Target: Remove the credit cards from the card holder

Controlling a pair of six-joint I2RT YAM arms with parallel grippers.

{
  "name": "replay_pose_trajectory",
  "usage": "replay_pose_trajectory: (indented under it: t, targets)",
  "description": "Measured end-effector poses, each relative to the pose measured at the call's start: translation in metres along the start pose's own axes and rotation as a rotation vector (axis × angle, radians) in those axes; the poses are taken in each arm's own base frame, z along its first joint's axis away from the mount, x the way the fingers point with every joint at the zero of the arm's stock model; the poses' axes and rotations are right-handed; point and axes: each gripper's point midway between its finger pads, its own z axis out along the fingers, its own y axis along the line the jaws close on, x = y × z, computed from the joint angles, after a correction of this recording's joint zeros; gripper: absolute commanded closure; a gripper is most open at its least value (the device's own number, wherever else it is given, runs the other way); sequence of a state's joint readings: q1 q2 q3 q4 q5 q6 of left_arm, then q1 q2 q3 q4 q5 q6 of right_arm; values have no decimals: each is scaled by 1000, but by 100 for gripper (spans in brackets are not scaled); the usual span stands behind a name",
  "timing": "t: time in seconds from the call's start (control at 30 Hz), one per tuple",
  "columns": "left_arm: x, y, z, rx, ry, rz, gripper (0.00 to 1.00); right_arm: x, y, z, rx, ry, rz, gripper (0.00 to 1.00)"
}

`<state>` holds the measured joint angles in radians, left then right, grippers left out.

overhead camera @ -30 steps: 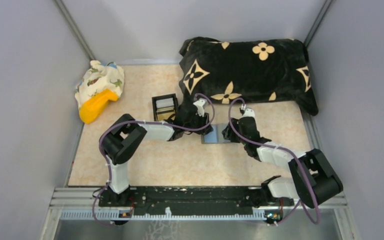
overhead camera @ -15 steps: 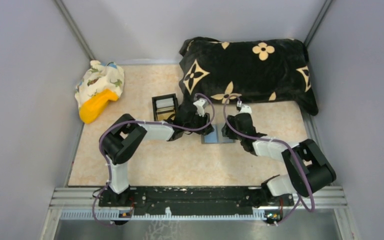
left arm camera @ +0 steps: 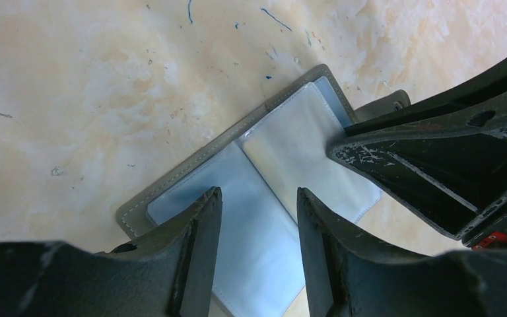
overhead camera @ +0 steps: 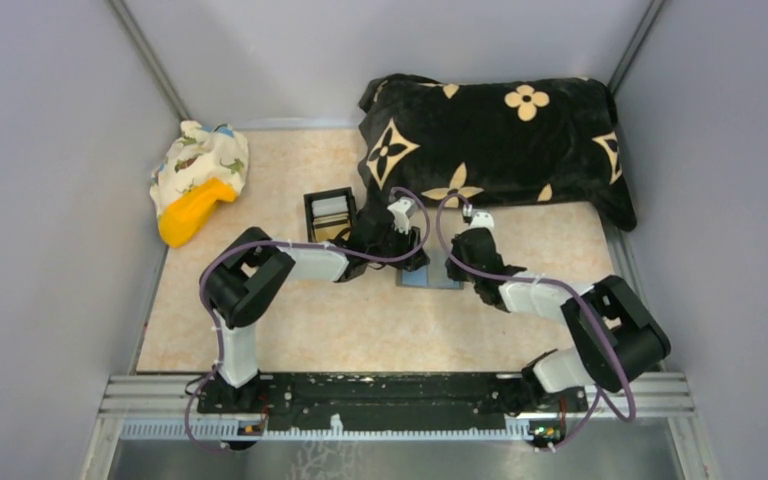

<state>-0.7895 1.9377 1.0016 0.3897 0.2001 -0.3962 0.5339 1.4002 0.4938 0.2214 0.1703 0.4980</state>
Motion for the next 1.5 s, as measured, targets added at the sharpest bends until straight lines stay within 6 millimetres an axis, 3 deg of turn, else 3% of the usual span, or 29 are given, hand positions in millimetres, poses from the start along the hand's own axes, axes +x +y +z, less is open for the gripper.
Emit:
replay_pose_trajectory:
  t: [0.27, 0.6, 0.73, 1.0, 1.1, 1.37, 1.5]
  targets:
    - [0, -2, 1, 11, 2, 0, 47, -6, -5, -13, 24, -12, -16, 86]
    - [0, -4, 3, 21, 6, 0, 47, -5, 2, -19, -8, -3, -31, 93]
    - [0, -4, 2, 21, 6, -5, 45, -5, 10, -20, -31, 6, -41, 93]
    - [0, -6, -8, 1, 34, -30, 42, -26, 39, -24, -111, -31, -48, 92]
    - [-8, -8, -18, -20, 23, -36, 42, -26, 44, -23, -132, -31, -49, 92]
    - [-54, -22, -54, -45, -99, -19, 42, -14, 54, -19, -168, 5, -62, 92]
    - [-51, -16, -54, -70, -93, -22, 42, -9, 61, -20, -189, 19, -75, 89]
